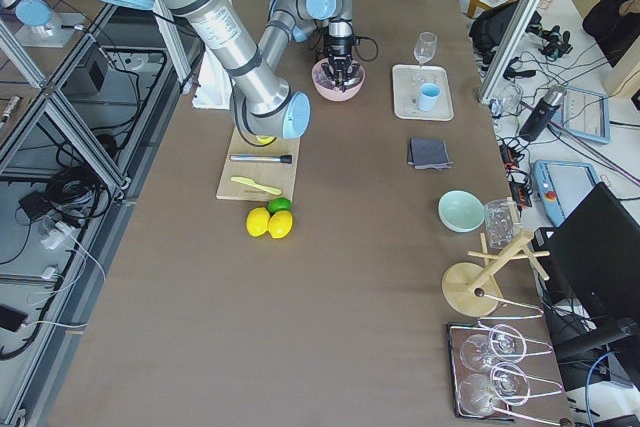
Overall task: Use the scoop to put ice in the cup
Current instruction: 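Drag the scoop through the ice cubes to collect some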
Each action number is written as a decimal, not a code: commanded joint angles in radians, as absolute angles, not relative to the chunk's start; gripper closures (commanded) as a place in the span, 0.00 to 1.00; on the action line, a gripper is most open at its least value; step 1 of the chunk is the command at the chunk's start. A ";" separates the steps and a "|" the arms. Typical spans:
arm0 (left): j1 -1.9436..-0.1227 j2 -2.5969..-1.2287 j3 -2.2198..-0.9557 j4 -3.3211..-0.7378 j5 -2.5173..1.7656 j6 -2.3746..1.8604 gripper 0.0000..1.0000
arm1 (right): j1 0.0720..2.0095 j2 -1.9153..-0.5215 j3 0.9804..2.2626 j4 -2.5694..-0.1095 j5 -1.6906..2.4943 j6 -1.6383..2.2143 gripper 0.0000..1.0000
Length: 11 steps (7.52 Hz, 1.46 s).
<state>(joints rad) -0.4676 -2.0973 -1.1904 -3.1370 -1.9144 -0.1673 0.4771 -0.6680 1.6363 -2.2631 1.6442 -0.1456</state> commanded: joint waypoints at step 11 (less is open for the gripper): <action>-0.457 -2.097 -1.190 -3.135 -1.914 -0.163 0.02 | 0.476 -0.824 1.782 -2.020 1.681 0.008 1.00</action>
